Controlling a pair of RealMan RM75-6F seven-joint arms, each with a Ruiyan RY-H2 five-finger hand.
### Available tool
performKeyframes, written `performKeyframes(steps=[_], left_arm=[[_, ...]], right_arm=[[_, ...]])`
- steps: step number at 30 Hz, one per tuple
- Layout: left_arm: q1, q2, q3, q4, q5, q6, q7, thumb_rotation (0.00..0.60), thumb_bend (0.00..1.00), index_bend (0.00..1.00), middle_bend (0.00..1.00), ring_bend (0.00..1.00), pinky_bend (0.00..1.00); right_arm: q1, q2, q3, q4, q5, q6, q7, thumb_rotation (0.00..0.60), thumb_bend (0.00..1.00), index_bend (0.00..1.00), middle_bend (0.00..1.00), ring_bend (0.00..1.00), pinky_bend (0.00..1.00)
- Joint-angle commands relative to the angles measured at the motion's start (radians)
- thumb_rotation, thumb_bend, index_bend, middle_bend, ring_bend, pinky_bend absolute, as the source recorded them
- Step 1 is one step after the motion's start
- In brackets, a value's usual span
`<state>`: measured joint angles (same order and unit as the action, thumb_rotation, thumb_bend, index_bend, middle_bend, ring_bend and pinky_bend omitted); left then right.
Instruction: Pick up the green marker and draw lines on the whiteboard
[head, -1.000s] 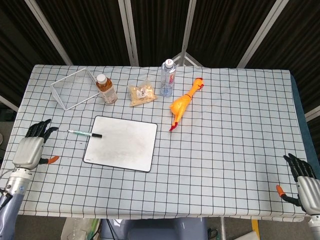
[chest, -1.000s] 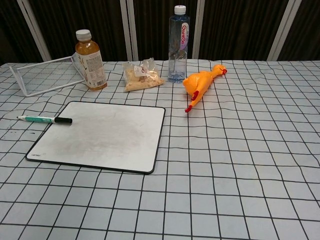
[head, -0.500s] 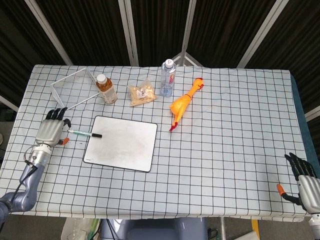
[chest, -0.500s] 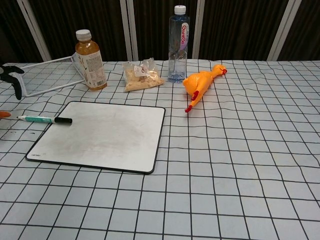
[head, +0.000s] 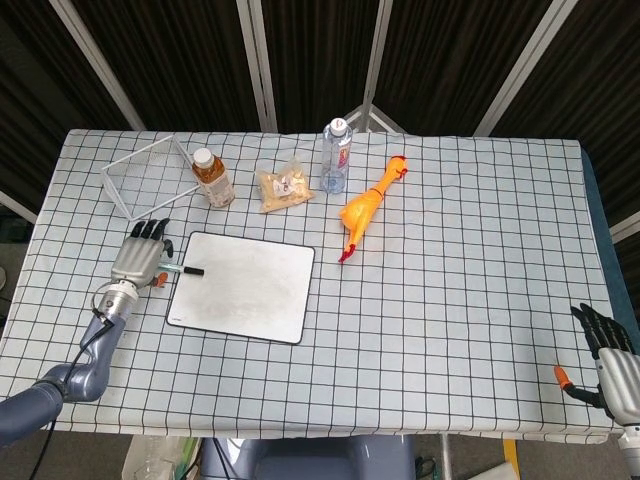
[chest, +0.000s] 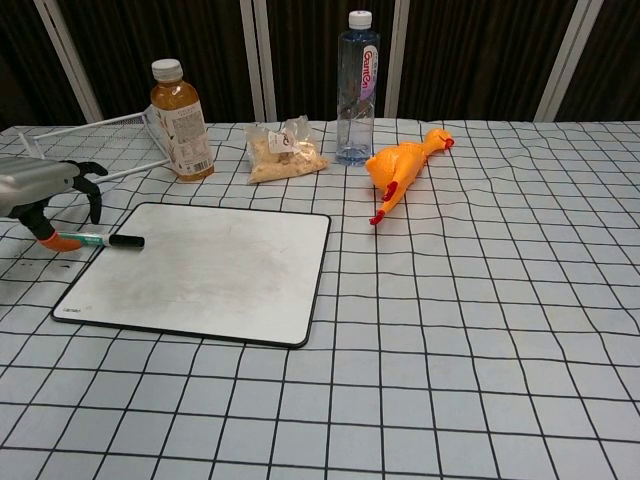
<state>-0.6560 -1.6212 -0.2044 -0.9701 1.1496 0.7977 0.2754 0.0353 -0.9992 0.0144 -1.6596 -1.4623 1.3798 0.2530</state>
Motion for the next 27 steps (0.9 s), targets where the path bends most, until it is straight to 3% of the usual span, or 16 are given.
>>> performKeyframes(steps=[1, 6, 12, 16, 21, 27], left_arm=[[-0.013, -0.024, 0.002, 0.028, 0.003, -0.01, -0.013, 0.6, 0.44, 0.44, 0.01, 0.0, 0.0], [-0.02, -0.045, 0.009, 0.056, 0.009, -0.015, -0.027, 0.6, 0.46, 0.48, 0.01, 0.0, 0.0], [-0.02, -0.057, 0.0, 0.065, 0.01, 0.001, -0.064, 0.6, 0.53, 0.67, 0.1, 0.0, 0.0], [-0.013, -0.056, -0.029, 0.037, 0.009, 0.039, -0.13, 0.6, 0.53, 0.71, 0.13, 0.0, 0.0], [-0.004, -0.026, -0.072, -0.045, 0.027, 0.107, -0.233, 0.6, 0.54, 0.73, 0.16, 0.0, 0.0], [0.017, 0.013, -0.161, -0.225, 0.004, 0.165, -0.414, 0.6, 0.54, 0.74, 0.18, 0.01, 0.02]], right_arm=[[0.0, 0.001, 0.001, 0.0, 0.001, -0.001, 0.003, 0.6, 0.35, 0.0, 0.0, 0.0, 0.0], [0.001, 0.002, 0.003, -0.001, 0.004, -0.002, 0.006, 0.6, 0.35, 0.0, 0.0, 0.0, 0.0], [0.002, 0.003, 0.006, -0.002, 0.006, 0.0, 0.009, 0.6, 0.35, 0.0, 0.0, 0.0, 0.0], [0.001, 0.002, 0.007, -0.002, 0.007, 0.002, 0.009, 0.6, 0.35, 0.0, 0.0, 0.0, 0.0], [0.0, 0.003, 0.007, -0.005, 0.007, 0.004, 0.009, 0.6, 0.35, 0.0, 0.0, 0.0, 0.0], [0.002, 0.004, 0.008, -0.009, 0.006, 0.002, 0.009, 0.6, 0.35, 0.0, 0.0, 0.0, 0.0]])
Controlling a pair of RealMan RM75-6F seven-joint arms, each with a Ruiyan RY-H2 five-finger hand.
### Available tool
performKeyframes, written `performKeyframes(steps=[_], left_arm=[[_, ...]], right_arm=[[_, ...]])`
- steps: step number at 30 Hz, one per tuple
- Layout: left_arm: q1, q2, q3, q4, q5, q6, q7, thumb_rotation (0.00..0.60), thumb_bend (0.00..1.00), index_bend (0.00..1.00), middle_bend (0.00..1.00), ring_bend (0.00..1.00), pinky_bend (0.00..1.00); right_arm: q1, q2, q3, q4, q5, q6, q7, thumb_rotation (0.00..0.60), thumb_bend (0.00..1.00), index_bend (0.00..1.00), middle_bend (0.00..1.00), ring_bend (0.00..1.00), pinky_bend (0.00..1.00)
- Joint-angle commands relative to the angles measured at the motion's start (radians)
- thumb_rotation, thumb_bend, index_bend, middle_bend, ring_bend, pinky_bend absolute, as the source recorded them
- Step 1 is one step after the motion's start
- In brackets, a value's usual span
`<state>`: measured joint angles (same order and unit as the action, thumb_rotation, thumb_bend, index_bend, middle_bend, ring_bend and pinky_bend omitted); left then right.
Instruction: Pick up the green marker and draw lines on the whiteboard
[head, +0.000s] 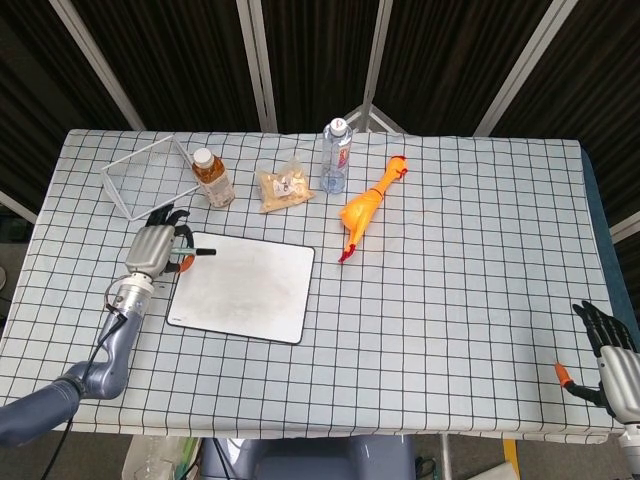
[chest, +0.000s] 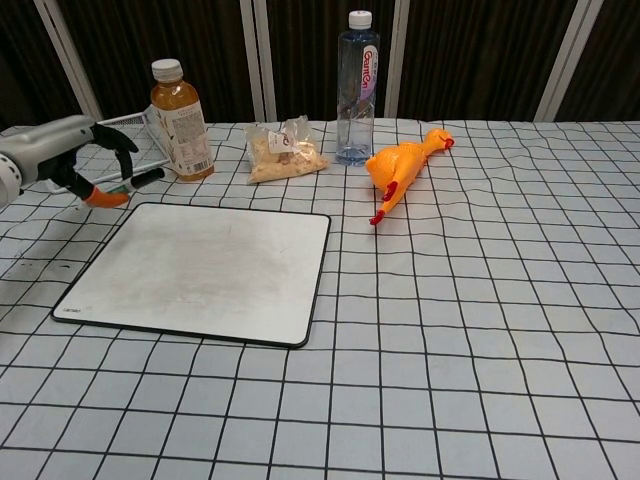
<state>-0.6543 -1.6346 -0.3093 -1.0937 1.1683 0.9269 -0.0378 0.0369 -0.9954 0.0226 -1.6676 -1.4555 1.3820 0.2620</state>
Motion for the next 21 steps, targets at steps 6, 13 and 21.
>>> performKeyframes(steps=[6, 13, 21], left_arm=[[0.024, 0.041, -0.098, -0.25, -0.038, 0.002, -0.271, 0.6, 0.54, 0.75, 0.2, 0.02, 0.03], [0.013, -0.009, -0.074, -0.287, 0.01, -0.02, -0.401, 0.6, 0.53, 0.76, 0.23, 0.05, 0.08], [-0.005, -0.075, -0.042, -0.248, 0.042, -0.052, -0.497, 0.6, 0.53, 0.76, 0.24, 0.05, 0.08]], right_arm=[[0.001, 0.001, 0.001, -0.002, -0.001, -0.001, 0.002, 0.6, 0.35, 0.0, 0.0, 0.0, 0.0], [0.003, 0.004, 0.002, -0.003, 0.004, -0.006, 0.008, 0.6, 0.35, 0.0, 0.0, 0.0, 0.0], [0.004, 0.006, 0.003, 0.0, 0.006, -0.01, 0.018, 0.6, 0.35, 0.0, 0.0, 0.0, 0.0]])
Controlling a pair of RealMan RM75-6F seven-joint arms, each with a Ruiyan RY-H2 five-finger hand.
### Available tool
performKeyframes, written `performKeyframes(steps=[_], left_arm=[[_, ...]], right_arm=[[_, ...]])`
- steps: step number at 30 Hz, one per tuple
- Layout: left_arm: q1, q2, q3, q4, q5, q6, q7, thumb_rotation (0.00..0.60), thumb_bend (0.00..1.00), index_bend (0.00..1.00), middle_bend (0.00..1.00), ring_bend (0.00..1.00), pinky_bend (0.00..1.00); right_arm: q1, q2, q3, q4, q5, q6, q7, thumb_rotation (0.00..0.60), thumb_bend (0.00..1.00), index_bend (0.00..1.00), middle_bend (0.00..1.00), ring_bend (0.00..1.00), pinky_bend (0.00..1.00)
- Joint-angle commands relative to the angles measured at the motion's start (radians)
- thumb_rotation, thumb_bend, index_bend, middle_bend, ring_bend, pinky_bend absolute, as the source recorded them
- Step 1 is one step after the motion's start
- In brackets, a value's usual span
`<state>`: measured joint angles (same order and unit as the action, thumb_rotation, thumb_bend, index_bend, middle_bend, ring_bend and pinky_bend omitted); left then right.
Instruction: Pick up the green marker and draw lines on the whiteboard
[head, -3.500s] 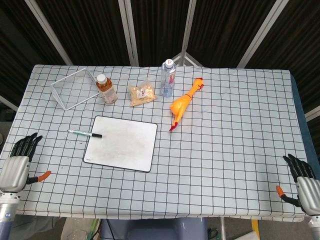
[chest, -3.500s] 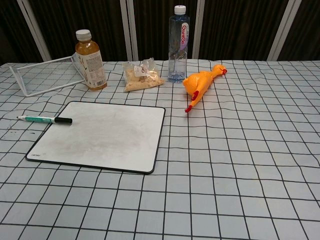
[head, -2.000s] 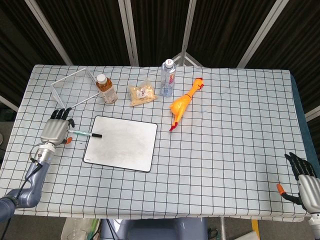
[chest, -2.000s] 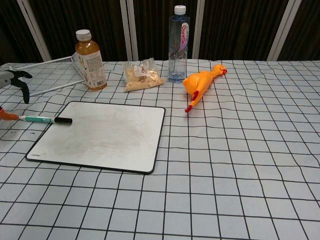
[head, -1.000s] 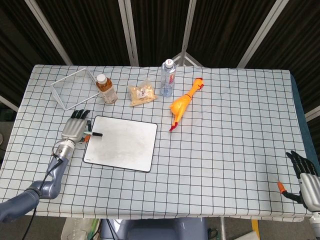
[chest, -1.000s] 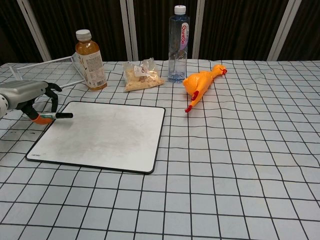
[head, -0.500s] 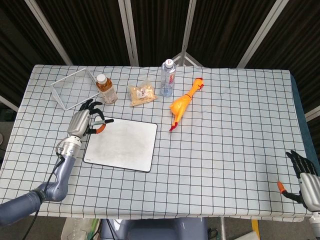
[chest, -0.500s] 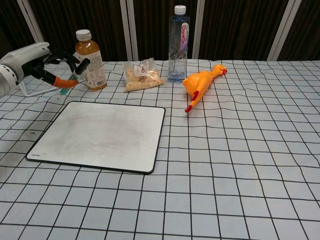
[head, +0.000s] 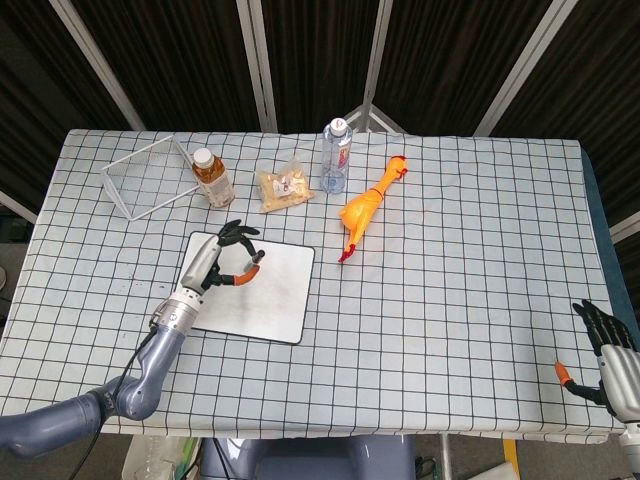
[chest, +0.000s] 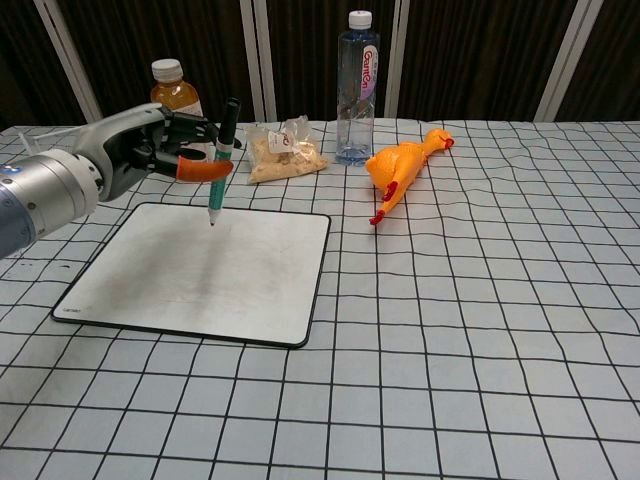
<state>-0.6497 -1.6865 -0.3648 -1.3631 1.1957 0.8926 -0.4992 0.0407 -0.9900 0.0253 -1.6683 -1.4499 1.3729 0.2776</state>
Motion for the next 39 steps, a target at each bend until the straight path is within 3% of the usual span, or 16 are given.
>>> performKeyframes(steps=[1, 39], left_arm=[[-0.011, -0.026, 0.016, 0.026, 0.017, -0.02, -0.04, 0.6, 0.53, 0.76, 0.24, 0.05, 0.08], [-0.067, -0.1, 0.063, 0.242, 0.059, -0.032, -0.038, 0.6, 0.53, 0.77, 0.25, 0.05, 0.08]], right_arm=[[0.0, 0.001, 0.0, 0.001, 0.0, -0.001, 0.003, 0.6, 0.35, 0.0, 0.0, 0.0, 0.0], [0.0, 0.002, -0.002, 0.0, 0.003, -0.006, 0.008, 0.6, 0.35, 0.0, 0.0, 0.0, 0.0]])
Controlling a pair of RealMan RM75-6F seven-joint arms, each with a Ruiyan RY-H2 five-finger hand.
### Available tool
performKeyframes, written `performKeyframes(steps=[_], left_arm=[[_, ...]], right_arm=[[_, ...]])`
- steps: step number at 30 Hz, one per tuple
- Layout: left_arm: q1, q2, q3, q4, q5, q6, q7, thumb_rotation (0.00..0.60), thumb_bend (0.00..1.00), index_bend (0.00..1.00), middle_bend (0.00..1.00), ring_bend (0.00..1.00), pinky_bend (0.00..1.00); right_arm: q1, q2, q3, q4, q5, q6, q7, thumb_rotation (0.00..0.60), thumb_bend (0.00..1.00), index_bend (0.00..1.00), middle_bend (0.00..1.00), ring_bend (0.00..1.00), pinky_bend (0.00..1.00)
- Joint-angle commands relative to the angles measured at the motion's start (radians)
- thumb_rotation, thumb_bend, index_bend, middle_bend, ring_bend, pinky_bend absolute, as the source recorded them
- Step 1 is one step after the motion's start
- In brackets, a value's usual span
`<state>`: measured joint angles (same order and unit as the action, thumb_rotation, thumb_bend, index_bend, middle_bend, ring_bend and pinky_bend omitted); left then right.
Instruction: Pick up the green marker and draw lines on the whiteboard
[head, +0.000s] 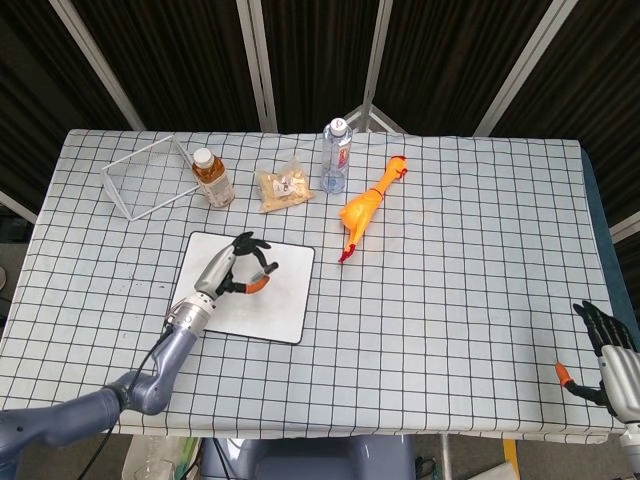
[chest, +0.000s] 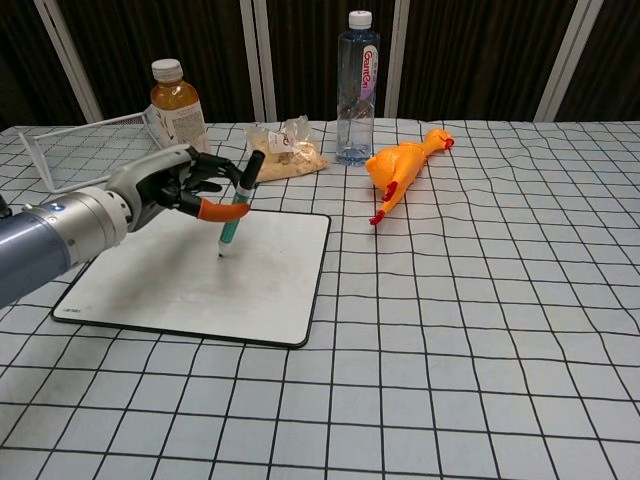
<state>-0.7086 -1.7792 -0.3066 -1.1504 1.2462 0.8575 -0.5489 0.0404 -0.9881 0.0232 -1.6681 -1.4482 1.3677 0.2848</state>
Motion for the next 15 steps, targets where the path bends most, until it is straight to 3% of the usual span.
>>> performKeyframes(steps=[1, 11, 15], left_arm=[[-0.011, -0.01, 0.006, 0.043, 0.013, 0.006, 0.016, 0.6, 0.53, 0.77, 0.25, 0.05, 0.08], [-0.038, -0.047, 0.021, 0.243, 0.051, 0.036, 0.037, 0.6, 0.53, 0.78, 0.26, 0.05, 0.08], [-0.043, -0.059, -0.002, 0.31, 0.047, 0.07, 0.011, 0.6, 0.53, 0.78, 0.26, 0.05, 0.08]], right_arm=[[0.0, 0.0, 0.0, 0.0, 0.001, 0.0, 0.001, 0.6, 0.35, 0.0, 0.0, 0.0, 0.0], [0.0, -0.001, 0.0, 0.0, 0.001, 0.001, -0.004, 0.6, 0.35, 0.0, 0.0, 0.0, 0.0], [-0.002, 0.001, 0.0, -0.001, 0.0, 0.003, -0.006, 0.6, 0.35, 0.0, 0.0, 0.0, 0.0]])
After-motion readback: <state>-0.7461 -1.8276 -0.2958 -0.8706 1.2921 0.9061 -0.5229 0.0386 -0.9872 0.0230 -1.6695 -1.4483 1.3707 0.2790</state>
